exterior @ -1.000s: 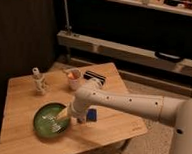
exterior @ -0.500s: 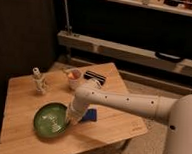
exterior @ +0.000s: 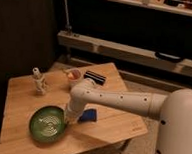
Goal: Drag the ceramic bowl in a circle
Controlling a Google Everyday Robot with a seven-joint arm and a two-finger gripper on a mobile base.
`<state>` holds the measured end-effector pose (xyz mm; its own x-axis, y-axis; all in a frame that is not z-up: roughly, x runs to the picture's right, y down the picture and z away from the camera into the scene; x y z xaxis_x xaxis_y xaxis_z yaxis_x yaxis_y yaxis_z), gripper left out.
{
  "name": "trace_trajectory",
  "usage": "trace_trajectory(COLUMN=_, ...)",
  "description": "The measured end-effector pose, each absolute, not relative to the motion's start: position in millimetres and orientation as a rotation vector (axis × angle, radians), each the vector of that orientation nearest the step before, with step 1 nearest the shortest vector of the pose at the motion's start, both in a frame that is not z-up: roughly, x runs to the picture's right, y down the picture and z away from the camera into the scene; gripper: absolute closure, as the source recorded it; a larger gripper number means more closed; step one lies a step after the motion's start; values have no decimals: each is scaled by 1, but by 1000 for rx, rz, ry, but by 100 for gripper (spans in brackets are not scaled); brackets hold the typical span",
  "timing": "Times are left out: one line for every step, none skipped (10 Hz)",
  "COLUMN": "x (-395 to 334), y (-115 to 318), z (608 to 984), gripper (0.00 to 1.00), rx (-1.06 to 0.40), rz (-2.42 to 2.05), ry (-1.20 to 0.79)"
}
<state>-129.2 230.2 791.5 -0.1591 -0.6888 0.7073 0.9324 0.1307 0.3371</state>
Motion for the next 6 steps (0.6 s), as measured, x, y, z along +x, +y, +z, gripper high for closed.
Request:
trace_trajectory(x=-129, y=231, z=792, gripper=56, rx=-345, rz=-1469, ry=-936)
trace_trajectory(x=-129, y=232, z=792, gripper=46, rx=-348, rz=-1467, ry=-937)
trace_trajectory(x=-130, y=231, z=792, gripper=34, rx=-347, rz=-1466, ry=-938)
trace_trajectory(x=-131, y=232, z=792, gripper=25, rx=-346, rz=-1466, ry=-941)
trace_trajectory(x=-132, y=232, z=791, gripper=21, rx=-346, rz=-1469, ry=-943)
trace_trajectory(x=-136, y=232, z=790, gripper=20, rx=-343, rz=-1475, ry=-946)
